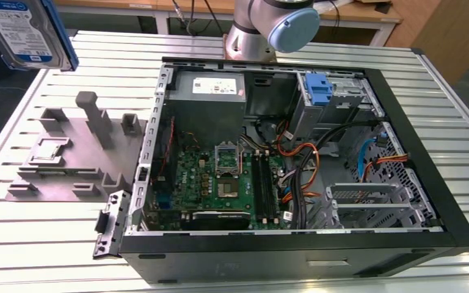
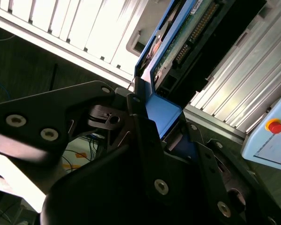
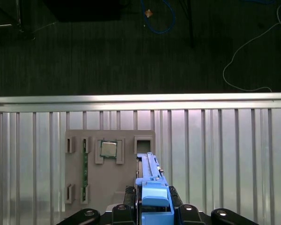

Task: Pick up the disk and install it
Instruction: 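Pick up the disk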

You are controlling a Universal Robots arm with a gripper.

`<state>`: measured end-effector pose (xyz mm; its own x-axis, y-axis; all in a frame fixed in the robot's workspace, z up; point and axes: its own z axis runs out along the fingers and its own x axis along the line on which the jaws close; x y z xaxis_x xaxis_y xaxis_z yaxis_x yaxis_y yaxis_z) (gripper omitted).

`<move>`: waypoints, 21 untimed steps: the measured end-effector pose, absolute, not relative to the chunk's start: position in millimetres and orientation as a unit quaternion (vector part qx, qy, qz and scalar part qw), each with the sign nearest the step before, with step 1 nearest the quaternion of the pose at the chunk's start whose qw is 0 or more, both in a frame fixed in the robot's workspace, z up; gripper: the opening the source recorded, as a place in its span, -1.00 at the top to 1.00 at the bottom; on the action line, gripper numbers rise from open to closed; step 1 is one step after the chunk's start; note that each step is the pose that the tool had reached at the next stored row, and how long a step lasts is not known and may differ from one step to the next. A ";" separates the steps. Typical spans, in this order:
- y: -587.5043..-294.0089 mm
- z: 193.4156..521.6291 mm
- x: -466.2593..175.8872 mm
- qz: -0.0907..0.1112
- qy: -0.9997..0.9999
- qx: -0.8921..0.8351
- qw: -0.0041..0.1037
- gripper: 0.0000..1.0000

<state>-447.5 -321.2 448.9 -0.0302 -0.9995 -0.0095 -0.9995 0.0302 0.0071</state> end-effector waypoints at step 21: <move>-321.2 457.8 -447.5 0.006 0.718 -0.696 0.001 0.26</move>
<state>-447.5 -321.2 457.8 -0.0302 -0.9995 -0.0094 -0.9995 0.0302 0.0072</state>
